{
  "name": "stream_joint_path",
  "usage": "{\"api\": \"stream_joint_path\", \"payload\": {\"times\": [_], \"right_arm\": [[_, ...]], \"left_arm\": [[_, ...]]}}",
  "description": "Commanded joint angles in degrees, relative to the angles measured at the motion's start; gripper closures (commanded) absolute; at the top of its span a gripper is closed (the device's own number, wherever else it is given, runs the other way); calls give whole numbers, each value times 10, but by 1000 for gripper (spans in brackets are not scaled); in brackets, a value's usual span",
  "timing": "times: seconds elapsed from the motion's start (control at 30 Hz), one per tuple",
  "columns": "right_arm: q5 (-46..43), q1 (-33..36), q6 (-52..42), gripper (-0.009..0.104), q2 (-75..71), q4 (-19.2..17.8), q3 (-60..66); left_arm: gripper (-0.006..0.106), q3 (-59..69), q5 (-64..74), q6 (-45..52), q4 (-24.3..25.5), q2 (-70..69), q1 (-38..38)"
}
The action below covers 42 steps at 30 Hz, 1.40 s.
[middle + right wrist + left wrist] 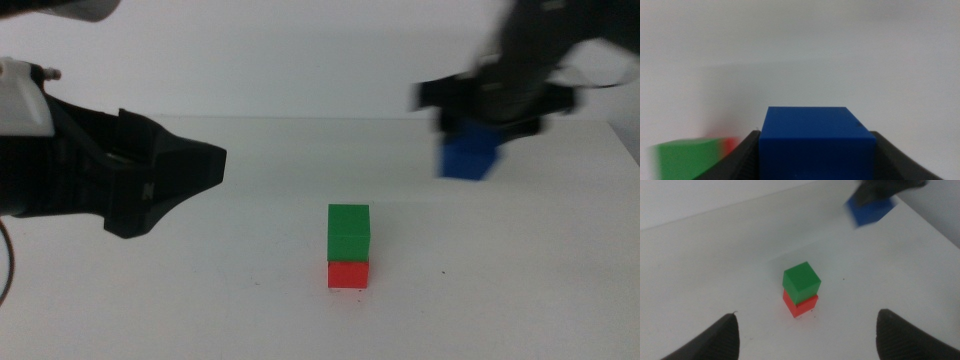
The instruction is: Stack red cubes first, then green, then blue cubes in a specific spot.
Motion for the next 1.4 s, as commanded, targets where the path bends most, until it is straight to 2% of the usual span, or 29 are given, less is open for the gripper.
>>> {"api": "stream_joint_path", "payload": {"times": [0.0,0.33,0.47,0.83,1.13,1.17,1.3,1.33,1.37], "right_arm": [[15,44,44,90,28,-9,-25],[15,127,128,90,78,12,-37],[15,123,125,90,79,35,-37],[15,135,102,90,132,34,-101],[15,135,99,89,151,30,-102],[15,135,99,88,152,30,-102],[15,135,99,70,156,26,-102],[15,135,99,55,159,26,-102],[15,135,99,48,160,26,-102]], "left_arm": [[7,-5,-11,-1,0,-2,0],[7,-5,-13,-1,0,-2,0],[7,-5,-13,0,0,-2,0],[7,-5,-12,0,0,-2,0],[7,-5,-13,0,0,-2,0],[7,-5,-13,0,0,-2,0],[7,-5,-13,-1,0,-2,0],[7,-5,-13,-1,0,-2,0],[7,-5,-13,-1,0,-2,0]]}}
